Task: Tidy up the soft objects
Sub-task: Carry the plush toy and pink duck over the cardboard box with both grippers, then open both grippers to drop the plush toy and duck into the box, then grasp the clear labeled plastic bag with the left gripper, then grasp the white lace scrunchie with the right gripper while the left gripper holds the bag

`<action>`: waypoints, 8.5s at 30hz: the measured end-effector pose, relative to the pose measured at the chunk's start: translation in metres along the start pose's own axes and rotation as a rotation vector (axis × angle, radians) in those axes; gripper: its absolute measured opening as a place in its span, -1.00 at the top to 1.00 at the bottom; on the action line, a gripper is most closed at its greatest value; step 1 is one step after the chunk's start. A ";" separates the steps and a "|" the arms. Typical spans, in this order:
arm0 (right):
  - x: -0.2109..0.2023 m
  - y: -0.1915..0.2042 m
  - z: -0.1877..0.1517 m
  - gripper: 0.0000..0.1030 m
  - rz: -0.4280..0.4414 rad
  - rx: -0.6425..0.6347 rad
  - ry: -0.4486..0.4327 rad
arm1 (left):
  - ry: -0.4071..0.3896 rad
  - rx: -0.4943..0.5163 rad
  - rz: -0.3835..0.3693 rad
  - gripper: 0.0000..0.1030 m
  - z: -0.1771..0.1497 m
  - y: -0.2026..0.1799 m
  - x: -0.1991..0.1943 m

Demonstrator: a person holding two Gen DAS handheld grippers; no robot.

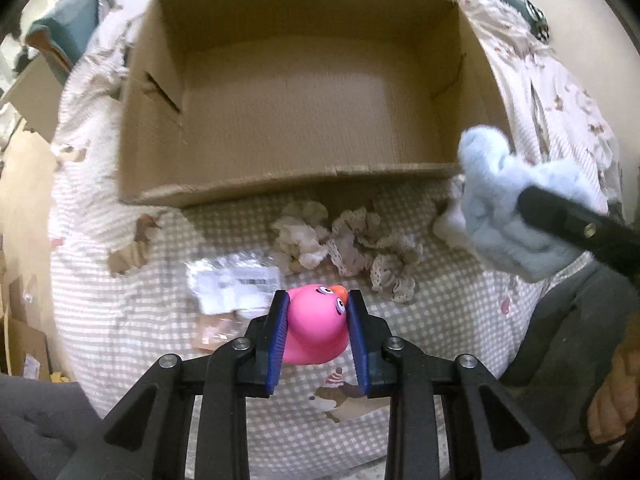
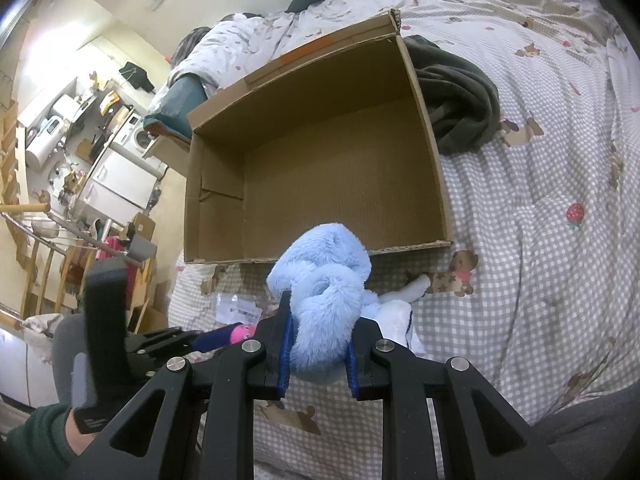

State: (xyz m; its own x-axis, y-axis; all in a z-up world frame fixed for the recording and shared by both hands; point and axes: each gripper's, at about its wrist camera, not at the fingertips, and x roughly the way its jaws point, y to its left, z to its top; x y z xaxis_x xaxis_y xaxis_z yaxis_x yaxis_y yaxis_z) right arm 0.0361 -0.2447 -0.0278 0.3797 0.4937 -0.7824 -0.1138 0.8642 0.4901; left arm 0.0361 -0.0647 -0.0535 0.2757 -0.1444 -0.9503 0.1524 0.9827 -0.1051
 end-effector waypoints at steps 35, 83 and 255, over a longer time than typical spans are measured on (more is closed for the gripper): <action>-0.033 0.032 0.046 0.55 0.172 -0.074 -0.187 | -0.301 -0.185 0.085 0.49 0.058 0.069 -0.088; 0.055 0.003 0.067 0.47 -0.032 -0.034 -0.063 | -0.302 -0.105 0.120 0.49 0.096 0.059 -0.004; 0.062 0.043 -0.021 0.64 -0.034 -0.090 0.120 | -0.153 -0.220 0.058 0.76 -0.001 0.075 -0.034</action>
State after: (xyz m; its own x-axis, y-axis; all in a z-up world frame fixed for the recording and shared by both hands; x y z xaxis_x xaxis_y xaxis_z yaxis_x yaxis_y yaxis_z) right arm 0.0356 -0.1747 -0.0635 0.2726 0.4677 -0.8408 -0.1872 0.8830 0.4305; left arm 0.0371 0.0136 -0.0296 0.4206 -0.0869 -0.9031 -0.0726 0.9890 -0.1289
